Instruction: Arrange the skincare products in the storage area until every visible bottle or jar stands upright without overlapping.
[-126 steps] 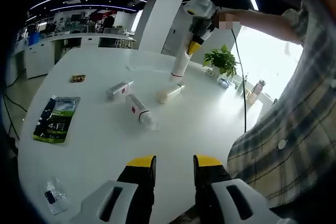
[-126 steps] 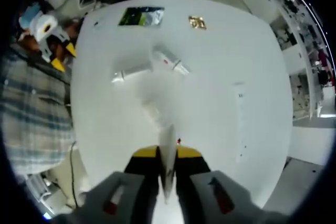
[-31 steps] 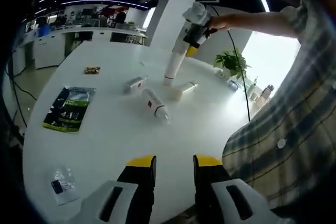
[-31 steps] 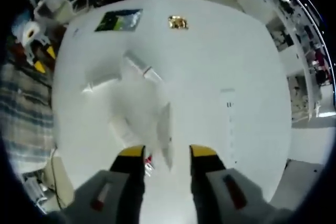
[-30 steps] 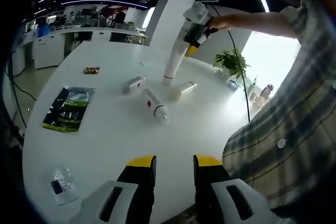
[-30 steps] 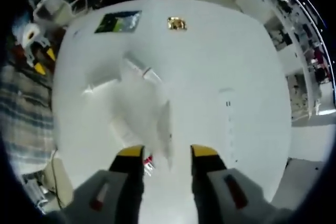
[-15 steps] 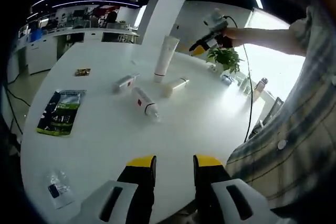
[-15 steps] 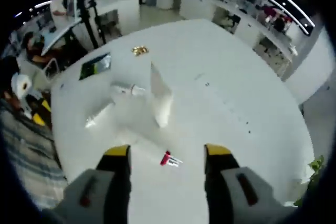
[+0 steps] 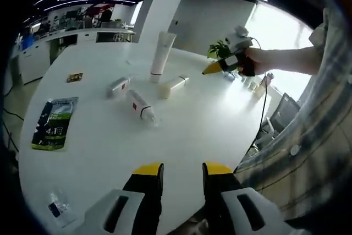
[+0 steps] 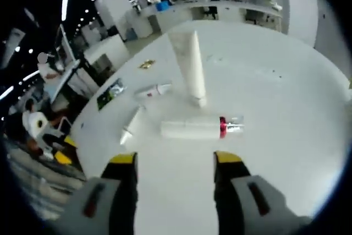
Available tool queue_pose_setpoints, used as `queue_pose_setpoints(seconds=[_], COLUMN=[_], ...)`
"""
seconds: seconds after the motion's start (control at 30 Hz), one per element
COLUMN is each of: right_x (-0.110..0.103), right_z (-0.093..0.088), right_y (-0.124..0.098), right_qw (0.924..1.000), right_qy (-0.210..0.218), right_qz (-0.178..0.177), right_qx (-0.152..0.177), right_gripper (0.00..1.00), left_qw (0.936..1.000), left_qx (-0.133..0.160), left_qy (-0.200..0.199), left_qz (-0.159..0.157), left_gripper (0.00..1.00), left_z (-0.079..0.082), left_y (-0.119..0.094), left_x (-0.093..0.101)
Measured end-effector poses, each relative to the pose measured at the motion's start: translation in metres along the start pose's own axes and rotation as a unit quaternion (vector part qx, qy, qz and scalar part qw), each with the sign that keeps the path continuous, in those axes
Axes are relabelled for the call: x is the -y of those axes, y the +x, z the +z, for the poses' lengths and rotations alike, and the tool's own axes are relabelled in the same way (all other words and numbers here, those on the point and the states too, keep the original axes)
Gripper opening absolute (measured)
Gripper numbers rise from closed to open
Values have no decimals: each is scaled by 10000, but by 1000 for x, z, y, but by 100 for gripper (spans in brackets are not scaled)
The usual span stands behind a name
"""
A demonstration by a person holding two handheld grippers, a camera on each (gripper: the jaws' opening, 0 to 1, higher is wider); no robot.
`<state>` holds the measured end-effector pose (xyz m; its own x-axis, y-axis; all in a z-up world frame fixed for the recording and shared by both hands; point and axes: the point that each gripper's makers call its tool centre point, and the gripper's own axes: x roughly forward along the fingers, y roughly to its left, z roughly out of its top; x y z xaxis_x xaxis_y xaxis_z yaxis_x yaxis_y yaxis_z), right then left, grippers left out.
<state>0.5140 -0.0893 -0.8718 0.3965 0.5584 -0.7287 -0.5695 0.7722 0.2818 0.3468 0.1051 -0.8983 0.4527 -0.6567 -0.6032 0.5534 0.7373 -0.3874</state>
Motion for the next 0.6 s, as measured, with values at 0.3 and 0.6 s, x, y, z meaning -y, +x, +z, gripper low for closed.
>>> queue_pose_setpoints(seconds=[0.3,0.6], right_x=[-40,-49], right_z=[-31,-46], right_y=[21,22], right_qw=[9990,9987], right_qy=[90,-18], right_qz=[412,441], right_qx=[-142,-255], right_gripper=[53,53], left_qw=[10000,10000], left_qx=[40,-48], left_qy=[10,-3], left_qz=[-17,-4], left_gripper=[29,29], left_z=[0,-12], left_y=[-4,-6], left_x=[1,2])
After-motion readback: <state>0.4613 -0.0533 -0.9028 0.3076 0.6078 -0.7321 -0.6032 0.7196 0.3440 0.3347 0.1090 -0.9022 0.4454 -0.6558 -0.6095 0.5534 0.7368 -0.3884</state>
